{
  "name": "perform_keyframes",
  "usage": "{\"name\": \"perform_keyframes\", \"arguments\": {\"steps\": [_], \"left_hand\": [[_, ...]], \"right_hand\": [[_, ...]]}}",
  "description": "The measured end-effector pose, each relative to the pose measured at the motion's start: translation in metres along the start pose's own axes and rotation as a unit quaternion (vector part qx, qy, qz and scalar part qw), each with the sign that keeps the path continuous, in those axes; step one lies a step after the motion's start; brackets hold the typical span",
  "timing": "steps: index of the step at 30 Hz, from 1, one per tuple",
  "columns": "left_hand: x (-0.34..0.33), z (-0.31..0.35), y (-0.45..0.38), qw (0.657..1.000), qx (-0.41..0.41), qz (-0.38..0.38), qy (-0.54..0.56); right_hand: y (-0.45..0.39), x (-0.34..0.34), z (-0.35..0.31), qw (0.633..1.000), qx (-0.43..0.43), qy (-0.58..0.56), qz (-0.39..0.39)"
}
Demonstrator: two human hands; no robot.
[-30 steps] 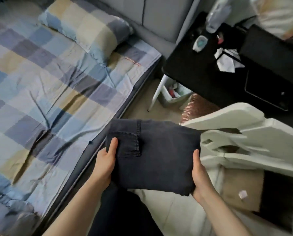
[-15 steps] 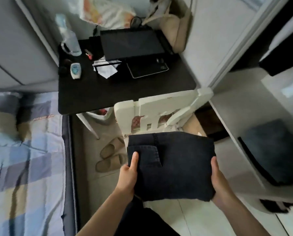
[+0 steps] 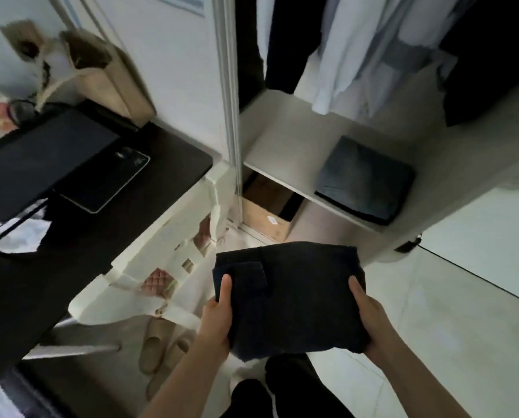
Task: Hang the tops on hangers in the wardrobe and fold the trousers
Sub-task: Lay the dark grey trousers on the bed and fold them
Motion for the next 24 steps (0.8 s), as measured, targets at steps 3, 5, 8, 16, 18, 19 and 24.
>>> {"name": "perform_keyframes", "arguments": {"steps": [3,5,8,16,18,19,24], "left_hand": [[-0.039,0.012,-0.016,0.998,0.008,-0.043,-0.053],[-0.066,0.022,-0.028,0.995,0.013,-0.059,-0.078],[-0.109,0.035,-0.045,0.989,0.024,-0.125,-0.080],[-0.208,0.075,-0.111,0.981,0.049,-0.178,-0.064],[-0.232,0.084,-0.133,0.983,0.051,-0.161,-0.068],[-0.242,0.088,-0.142,0.984,0.049,-0.156,-0.073],[-0.330,0.116,-0.191,0.977,0.037,-0.190,-0.089]], "right_hand": [[-0.010,0.025,-0.007,0.998,0.005,-0.052,0.031],[-0.022,0.039,-0.016,0.996,0.010,-0.084,0.037],[-0.042,0.060,-0.035,0.993,0.008,-0.111,0.041],[-0.113,0.107,-0.134,0.993,0.058,-0.094,0.038],[-0.133,0.112,-0.153,0.995,0.055,-0.076,0.040],[-0.142,0.112,-0.158,0.995,0.051,-0.068,0.043],[-0.201,0.121,-0.201,0.988,0.030,-0.094,0.122]]}}
Point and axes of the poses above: each hand's wrist, its own y-axis away from the middle knuckle, its own x-axis out of the back of the hand, z = x × y, the point moved 4 cm from there along -y, towards the middle knuckle, and after that the axes turned 10 degrees about y, right-handed, at the moved point
